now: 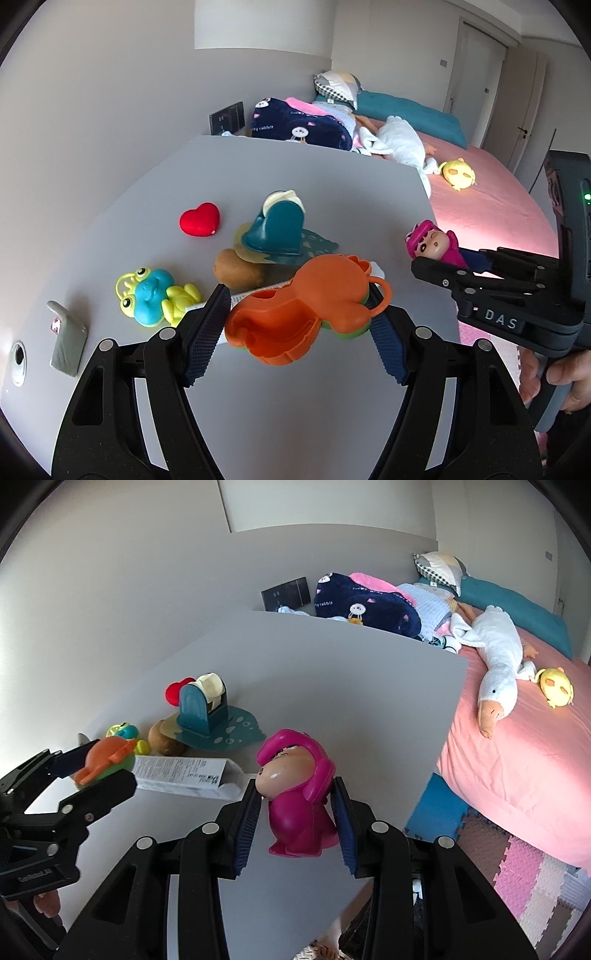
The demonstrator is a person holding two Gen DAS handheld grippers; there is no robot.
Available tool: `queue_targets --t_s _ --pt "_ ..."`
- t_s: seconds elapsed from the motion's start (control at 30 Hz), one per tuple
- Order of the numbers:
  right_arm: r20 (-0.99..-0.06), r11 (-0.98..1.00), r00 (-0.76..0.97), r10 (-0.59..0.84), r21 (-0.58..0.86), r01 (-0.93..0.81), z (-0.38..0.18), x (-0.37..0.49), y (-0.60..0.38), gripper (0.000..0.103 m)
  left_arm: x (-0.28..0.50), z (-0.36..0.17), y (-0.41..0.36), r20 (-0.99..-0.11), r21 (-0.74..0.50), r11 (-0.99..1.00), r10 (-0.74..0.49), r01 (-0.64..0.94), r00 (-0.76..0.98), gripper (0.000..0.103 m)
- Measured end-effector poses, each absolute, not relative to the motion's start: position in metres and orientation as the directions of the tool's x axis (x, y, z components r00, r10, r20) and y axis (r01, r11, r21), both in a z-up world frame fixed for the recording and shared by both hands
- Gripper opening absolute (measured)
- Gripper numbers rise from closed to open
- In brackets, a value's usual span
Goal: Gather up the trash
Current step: 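Carry the orange toy and pink doll toward the black bin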
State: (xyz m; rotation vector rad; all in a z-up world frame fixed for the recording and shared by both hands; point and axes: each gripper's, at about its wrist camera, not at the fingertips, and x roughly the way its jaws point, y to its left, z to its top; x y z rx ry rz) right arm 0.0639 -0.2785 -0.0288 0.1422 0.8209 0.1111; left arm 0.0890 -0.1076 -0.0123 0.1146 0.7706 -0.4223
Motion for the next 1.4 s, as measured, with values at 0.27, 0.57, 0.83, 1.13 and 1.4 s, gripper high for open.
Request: queue_targets --t_s 0.27,0.57,0.83,1.13,1.4 --pt "-0.701 0.985 0.698 0.147 0.167 -0.039 -0.017 0.034 -0.289 0.04 0.069 -0.005 -0.119 -0.686 -0.058 0.904 -0.344 0.423 0.641 0.071" --pt "-0.683 0.985 0.719 0.127 0.17 -0.013 -0.007 -0.001 -0.308 0.04 0.046 0.003 -0.145 -0.67 -0.058 0.883 -0.38 0.465 0.638 0.071" --pt "-0.674 0.984 0.733 0.096 0.175 0.032 -0.004 -0.026 -0.333 0.04 0.03 0.007 -0.172 -0.662 -0.055 0.859 -0.413 0.508 0.626 0.071" --pt "-0.67 0.978 0.74 0.055 0.185 0.095 -0.005 -0.051 -0.366 0.04 0.018 0.006 -0.206 -0.665 -0.051 0.824 -0.449 0.564 0.597 0.071" --pt "-0.67 0.968 0.743 0.01 0.191 0.159 -0.006 -0.072 -0.397 0.04 0.009 0.003 -0.242 -0.673 -0.054 0.787 -0.483 0.615 0.56 0.071"
